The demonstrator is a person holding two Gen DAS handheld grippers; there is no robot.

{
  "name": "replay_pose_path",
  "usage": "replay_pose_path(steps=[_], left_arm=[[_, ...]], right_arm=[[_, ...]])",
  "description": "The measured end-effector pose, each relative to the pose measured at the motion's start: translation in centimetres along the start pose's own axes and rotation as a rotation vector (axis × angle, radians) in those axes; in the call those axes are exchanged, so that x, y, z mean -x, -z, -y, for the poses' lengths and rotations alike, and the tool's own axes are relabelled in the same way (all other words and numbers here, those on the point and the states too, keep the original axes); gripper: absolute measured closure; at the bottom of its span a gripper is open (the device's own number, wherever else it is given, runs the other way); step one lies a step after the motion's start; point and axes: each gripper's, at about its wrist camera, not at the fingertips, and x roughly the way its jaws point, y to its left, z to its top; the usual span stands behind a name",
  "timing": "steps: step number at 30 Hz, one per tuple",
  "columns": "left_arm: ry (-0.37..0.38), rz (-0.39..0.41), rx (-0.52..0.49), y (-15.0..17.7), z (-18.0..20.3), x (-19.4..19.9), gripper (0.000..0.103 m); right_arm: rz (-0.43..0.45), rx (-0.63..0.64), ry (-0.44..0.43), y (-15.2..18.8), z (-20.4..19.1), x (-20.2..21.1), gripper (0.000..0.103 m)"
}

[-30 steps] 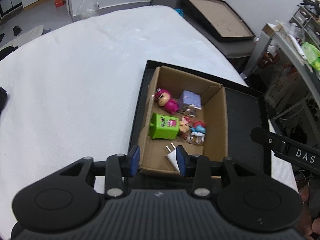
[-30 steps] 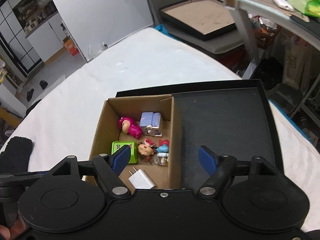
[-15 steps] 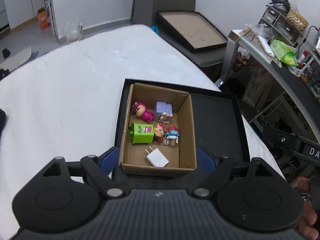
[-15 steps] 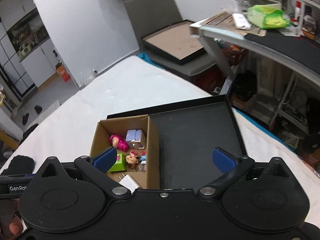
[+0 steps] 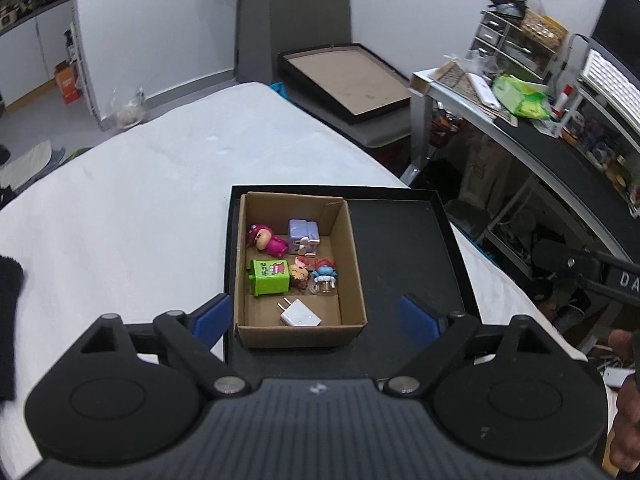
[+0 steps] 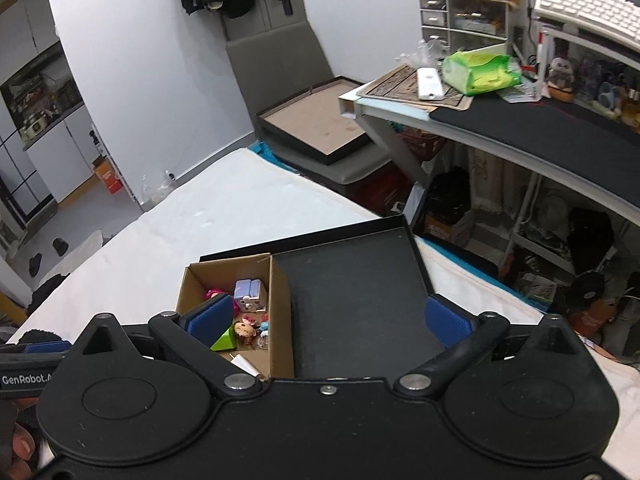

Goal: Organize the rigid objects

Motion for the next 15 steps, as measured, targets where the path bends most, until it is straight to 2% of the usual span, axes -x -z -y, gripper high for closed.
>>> replay_pose_path(steps=[15], left_arm=[[0.009, 0.079, -0.071, 1.9, 0.1, 4.7, 0.013]], right_arm=[[0.038, -0.010, 0.041, 2.0, -0.8, 4.3, 0.000]])
